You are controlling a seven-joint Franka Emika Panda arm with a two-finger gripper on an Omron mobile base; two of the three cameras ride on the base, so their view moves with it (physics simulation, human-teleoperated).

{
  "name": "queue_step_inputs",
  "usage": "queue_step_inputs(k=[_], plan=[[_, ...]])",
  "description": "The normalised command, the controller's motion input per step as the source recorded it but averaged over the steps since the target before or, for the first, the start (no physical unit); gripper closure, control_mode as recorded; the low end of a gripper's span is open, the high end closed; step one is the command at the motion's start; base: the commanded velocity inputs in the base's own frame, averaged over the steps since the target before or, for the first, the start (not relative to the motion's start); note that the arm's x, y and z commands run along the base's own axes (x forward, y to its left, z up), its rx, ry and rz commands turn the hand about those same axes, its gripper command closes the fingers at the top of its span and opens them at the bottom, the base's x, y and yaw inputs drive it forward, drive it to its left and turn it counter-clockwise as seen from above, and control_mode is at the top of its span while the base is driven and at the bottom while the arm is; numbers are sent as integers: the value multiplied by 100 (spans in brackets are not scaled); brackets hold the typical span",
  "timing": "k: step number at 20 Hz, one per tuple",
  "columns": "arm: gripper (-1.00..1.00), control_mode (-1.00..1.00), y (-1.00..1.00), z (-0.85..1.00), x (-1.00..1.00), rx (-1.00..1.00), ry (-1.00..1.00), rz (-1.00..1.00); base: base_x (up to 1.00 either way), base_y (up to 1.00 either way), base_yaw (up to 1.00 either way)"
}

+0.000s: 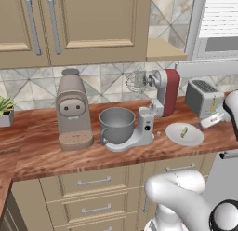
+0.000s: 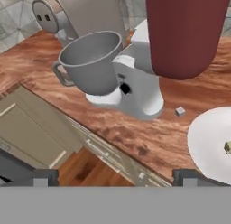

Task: Add butter and sugar cubes to the stand mixer bowl and then turn on the stand mixer to begin making frosting.

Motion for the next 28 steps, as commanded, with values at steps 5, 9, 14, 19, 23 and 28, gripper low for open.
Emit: queue_step_inputs(k=[5,9,14,19,23,28], plan=[[-100,-100,-36,-16,32,7,-17,33,0,0,0],[-100,-100,-11,-23,26,5,-25,34,0,0,0],[-100,-100,-13,-35,15,0,-24,31,0,0,0],[-100,-100,-4,-26,20,0,-22,28,0,0,0],[-100,-100,0,-16,30,-1,-15,20,0,0,0],[-100,-100,0,-21,42,-7,-2,12,0,0,0]])
